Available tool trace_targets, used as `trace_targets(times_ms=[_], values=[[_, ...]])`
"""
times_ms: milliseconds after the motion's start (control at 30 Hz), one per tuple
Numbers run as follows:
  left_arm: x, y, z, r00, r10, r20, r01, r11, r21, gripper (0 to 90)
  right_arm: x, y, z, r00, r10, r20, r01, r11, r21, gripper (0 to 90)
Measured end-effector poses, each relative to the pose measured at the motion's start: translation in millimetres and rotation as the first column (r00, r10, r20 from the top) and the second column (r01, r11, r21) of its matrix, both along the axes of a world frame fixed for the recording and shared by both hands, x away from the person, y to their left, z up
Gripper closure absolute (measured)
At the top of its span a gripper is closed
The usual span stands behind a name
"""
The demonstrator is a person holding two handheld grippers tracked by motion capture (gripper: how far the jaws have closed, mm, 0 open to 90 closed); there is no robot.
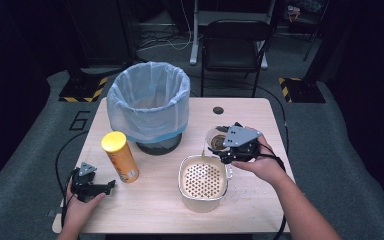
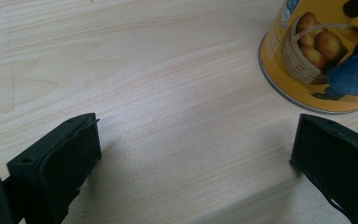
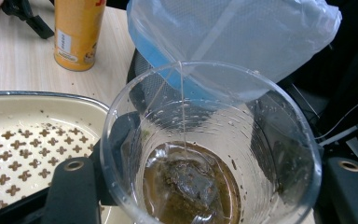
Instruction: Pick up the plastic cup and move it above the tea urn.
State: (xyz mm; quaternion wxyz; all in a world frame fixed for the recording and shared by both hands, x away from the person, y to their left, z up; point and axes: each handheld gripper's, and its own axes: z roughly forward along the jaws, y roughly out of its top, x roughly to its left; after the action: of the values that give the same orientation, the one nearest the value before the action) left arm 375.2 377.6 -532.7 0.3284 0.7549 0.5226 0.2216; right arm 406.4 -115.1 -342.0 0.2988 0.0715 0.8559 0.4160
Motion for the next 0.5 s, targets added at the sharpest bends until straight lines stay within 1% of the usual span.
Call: trace_targets(times_ms=[200, 333, 367, 500], values=[[0.0, 0.0, 0.0, 1.0000, 0.000, 0.000, 0.000, 1.0000, 0.000, 1.1, -2.2, 3.5, -0.7, 0.9998, 0.017, 0.014, -0.017, 1.000, 0.000, 33.5], [0.0, 0.0, 0.0, 1.0000, 0.000, 0.000, 0.000, 1.0000, 0.000, 1.1, -2.0, 6.1, -1.1, 0.9987, 0.032, 0.040, -0.032, 0.999, 0.004, 33.5], [0.0, 0.0, 0.0, 1.0000, 0.000, 0.000, 0.000, 1.0000, 0.000, 1.1, -2.1, 6.8, -1.3, 0.9985, 0.037, 0.040, -0.037, 0.999, 0.005, 33.5], [0.0, 0.0, 0.0, 1.0000, 0.000, 0.000, 0.000, 1.0000, 0.000, 1.1, -1.8, 9.8, -2.3, 0.9956, 0.063, 0.070, -0.064, 0.998, 0.011, 33.5]])
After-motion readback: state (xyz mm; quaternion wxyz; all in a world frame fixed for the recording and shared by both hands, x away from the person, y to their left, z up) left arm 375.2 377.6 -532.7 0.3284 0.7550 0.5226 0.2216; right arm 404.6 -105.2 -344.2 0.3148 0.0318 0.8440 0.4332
